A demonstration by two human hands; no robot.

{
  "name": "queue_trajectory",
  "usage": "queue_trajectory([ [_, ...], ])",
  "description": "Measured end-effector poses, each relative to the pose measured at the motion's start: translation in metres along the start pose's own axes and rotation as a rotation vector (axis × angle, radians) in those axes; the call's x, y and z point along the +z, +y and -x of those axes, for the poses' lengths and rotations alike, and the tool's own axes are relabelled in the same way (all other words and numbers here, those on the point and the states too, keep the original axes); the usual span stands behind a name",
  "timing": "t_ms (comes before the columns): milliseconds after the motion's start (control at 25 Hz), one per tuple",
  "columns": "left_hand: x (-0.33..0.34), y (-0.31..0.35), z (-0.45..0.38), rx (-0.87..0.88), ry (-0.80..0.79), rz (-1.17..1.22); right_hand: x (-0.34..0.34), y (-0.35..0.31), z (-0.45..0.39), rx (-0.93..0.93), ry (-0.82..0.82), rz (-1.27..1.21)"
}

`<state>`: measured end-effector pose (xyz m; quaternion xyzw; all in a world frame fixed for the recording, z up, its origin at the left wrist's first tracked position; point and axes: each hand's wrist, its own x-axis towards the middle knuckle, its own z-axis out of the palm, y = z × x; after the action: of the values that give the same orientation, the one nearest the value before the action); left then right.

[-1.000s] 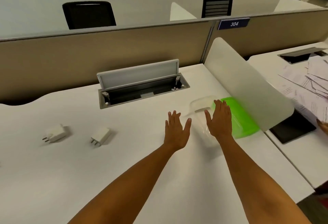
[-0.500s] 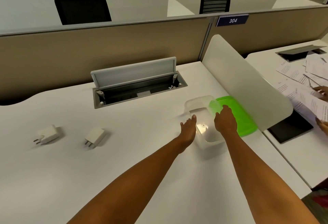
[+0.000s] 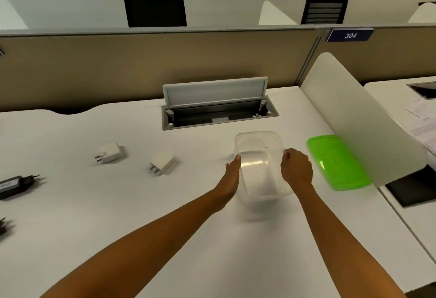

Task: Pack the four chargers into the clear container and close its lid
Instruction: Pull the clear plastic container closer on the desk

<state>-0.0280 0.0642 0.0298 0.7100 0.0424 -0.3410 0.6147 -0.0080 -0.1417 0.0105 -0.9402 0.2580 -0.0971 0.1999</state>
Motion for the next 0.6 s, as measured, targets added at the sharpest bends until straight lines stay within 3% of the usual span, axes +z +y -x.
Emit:
queue_trajectory([
  [600, -0.169, -0.104, 0.165, 0.062, 0.611, 0.418, 0.069, -0.176, 0.198, -0.298, -0.305, -0.422],
])
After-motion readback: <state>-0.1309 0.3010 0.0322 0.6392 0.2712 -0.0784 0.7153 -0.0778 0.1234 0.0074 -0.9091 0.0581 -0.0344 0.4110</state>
